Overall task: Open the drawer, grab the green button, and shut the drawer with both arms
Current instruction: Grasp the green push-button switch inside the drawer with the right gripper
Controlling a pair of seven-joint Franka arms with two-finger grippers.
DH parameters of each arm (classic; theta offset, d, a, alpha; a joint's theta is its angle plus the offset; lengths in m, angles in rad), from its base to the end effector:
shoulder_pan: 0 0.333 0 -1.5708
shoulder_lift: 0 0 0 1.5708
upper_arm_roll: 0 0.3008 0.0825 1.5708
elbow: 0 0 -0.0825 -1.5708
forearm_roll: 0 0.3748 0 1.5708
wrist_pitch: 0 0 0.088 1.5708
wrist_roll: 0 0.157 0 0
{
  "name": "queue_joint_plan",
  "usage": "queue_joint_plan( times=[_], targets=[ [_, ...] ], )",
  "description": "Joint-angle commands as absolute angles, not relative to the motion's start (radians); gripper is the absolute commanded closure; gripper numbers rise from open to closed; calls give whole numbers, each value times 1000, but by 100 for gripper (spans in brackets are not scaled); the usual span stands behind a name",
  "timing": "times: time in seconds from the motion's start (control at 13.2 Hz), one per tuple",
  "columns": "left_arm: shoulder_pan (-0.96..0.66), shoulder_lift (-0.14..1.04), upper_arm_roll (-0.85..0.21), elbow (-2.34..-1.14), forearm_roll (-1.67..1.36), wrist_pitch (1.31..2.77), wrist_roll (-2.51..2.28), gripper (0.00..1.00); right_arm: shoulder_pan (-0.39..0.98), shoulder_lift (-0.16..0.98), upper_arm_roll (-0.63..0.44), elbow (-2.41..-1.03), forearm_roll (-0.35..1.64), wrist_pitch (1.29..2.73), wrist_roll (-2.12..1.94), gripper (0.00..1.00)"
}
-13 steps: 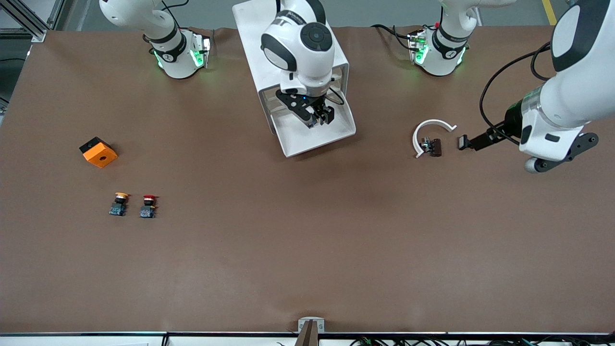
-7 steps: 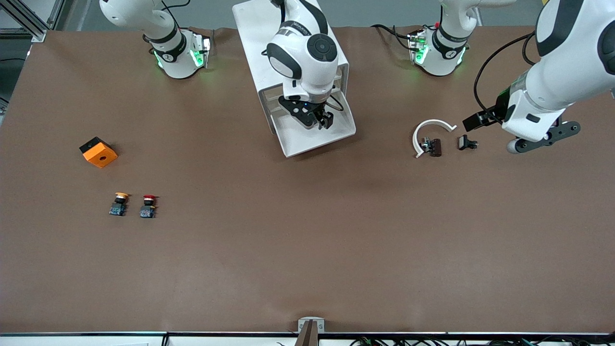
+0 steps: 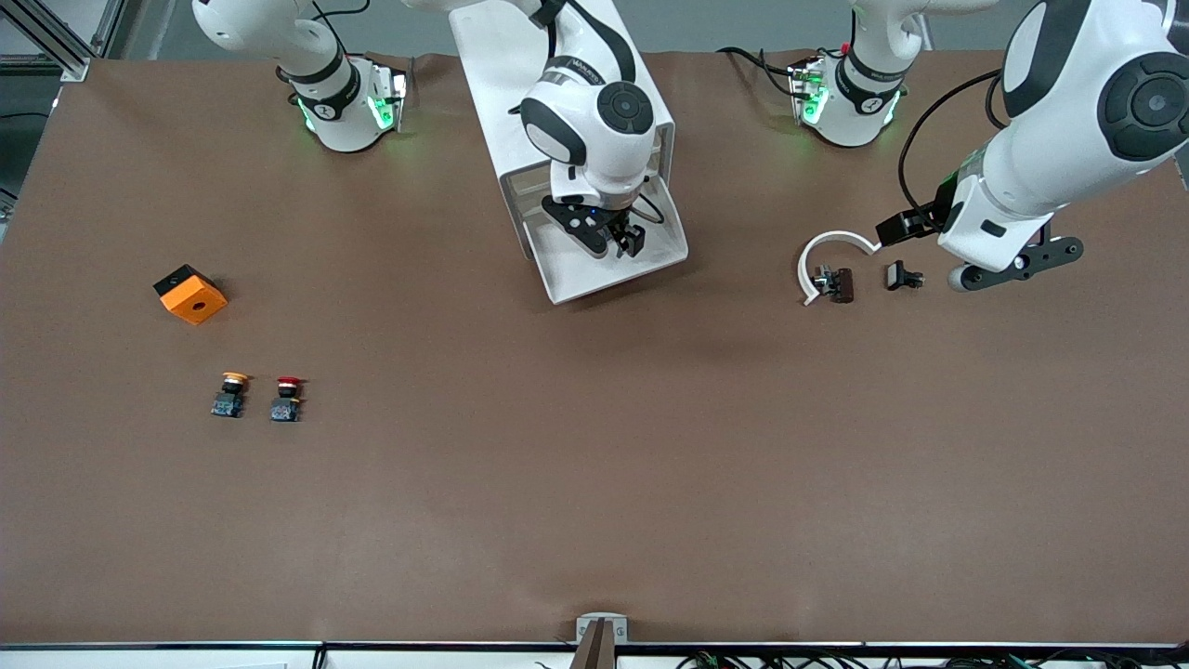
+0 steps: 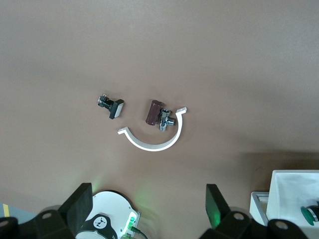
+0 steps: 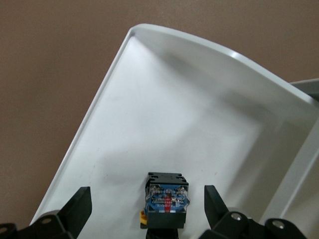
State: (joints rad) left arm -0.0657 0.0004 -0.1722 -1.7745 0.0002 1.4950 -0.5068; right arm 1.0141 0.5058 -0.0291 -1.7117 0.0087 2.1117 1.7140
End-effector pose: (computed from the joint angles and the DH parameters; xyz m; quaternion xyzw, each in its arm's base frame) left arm 0.4933 -0.1196 0.4634 -0.9813 -0.1327 0.1299 0.0508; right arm 0.3512 0.5323 0.2309 0.9326 -0.3569 -0.0081 0.0522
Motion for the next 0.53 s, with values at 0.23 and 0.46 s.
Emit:
queue_joint_plan(
  times=[0.23,0.46],
  targets=[
    [-67,-31,-181,-1830,23,1505,-492,0,1025,540,-37,-1692,37,2121,1712,0],
    [-72,-28,-183,-1847,23,1502,-491,0,1026,554,-37,-1692,49,2138,1712,0]
  ],
)
